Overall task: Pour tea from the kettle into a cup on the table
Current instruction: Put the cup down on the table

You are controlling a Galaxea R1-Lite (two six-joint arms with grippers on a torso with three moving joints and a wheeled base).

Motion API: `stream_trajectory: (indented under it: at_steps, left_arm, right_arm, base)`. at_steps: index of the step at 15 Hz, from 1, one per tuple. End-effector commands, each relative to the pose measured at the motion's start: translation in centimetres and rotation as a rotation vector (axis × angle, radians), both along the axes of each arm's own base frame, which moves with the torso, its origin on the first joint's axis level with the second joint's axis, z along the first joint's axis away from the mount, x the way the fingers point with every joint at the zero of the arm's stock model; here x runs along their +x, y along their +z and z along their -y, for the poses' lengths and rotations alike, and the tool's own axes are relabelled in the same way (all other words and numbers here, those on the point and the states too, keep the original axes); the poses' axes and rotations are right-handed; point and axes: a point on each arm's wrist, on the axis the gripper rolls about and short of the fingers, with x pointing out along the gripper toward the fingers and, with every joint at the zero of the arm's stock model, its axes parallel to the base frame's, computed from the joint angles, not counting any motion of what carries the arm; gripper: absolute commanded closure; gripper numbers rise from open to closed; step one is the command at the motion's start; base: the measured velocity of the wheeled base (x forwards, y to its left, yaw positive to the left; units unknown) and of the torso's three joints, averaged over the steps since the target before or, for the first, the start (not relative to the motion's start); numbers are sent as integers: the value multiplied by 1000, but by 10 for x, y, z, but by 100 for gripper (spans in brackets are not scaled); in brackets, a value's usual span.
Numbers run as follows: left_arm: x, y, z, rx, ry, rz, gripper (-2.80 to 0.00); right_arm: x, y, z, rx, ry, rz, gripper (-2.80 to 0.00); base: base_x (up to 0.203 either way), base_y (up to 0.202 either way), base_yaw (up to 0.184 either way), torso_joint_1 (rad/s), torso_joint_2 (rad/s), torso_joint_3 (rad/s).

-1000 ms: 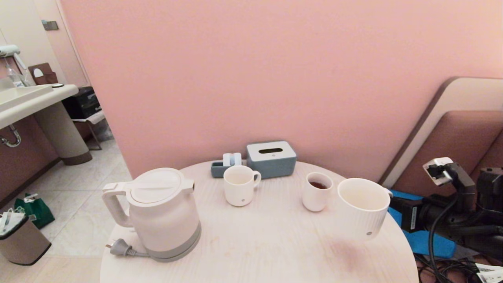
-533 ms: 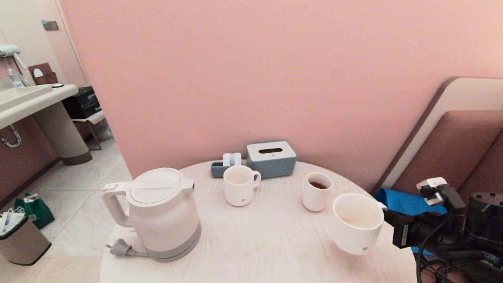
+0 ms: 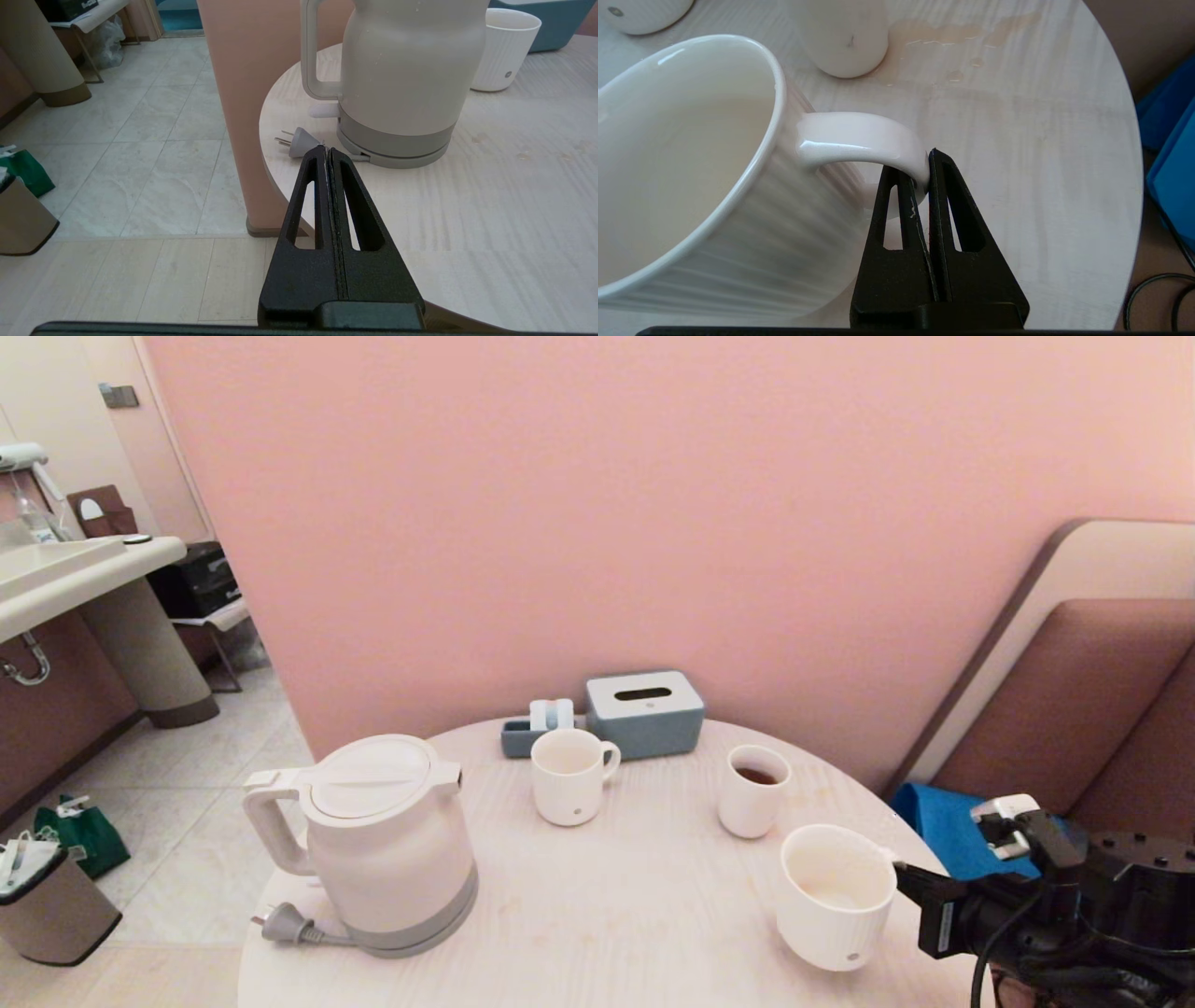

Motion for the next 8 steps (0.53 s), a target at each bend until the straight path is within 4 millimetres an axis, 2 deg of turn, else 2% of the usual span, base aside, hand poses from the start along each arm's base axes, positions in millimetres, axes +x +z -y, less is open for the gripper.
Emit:
stream_trajectory:
  at_steps: [1,8]
  left_arm:
    - [0,0,0,0,1,0,0]
    - [0,0,0,0,1,0,0]
  right_arm:
    - [2,-11,-1,-4,0,-37,0]
    - [4,-18,-4,-6,11,-70,0]
  base:
    - [0,0,0,0,0,0]
    - [0,0,0,0,0,0]
